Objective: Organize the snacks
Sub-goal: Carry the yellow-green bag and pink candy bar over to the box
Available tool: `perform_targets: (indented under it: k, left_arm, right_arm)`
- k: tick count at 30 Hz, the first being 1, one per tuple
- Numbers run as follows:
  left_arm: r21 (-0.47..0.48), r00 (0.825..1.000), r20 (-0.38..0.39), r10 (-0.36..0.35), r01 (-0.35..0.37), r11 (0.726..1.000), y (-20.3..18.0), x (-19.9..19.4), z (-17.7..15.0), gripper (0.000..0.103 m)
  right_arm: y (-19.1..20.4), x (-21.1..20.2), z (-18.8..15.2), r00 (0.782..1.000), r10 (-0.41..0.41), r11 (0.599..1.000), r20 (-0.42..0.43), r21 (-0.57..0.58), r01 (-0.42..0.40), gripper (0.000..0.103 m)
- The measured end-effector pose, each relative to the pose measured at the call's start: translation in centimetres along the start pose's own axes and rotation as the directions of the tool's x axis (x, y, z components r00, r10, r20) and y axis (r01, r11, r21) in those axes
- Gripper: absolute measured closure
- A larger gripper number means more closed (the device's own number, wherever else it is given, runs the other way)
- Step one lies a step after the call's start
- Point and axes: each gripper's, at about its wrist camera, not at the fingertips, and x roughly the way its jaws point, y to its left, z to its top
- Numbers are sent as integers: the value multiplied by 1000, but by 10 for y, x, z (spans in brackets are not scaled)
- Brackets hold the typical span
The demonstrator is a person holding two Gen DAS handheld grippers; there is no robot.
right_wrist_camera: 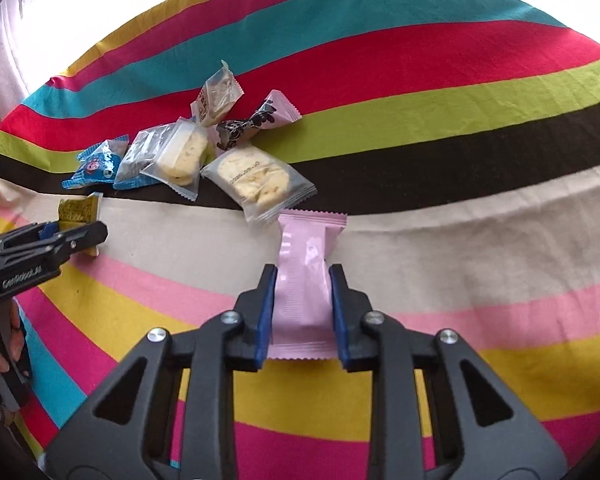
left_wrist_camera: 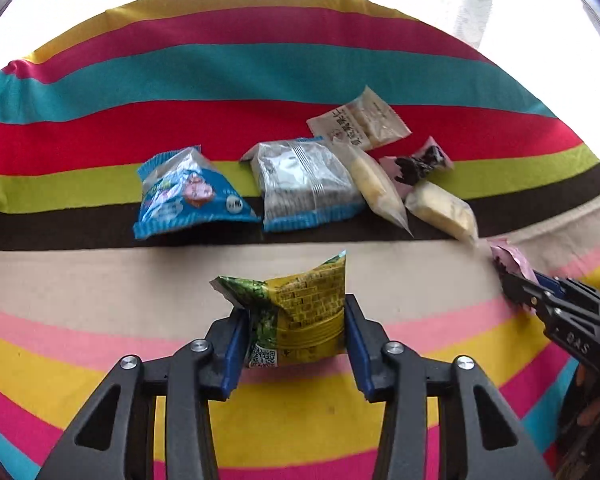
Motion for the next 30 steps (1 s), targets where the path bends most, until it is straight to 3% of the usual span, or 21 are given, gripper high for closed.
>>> perform_targets:
  k: [11,21,30]
  left_arm:
    - [20,999,-8,-50,50,999,11,-65,-78,58]
    - [12,996,-35,-80,80,997,18,-109,-140,58]
    - [39,996,-27,-81,82,996,23,-143,-169,58]
  right_arm:
    - [31,-49,-68,999,27,993,23,118,-30,74]
    - [79,-94,-120,1000,29,996,11,88,-30,74]
    - [102,-126,-143,999,36,998,-3,51,-36,74]
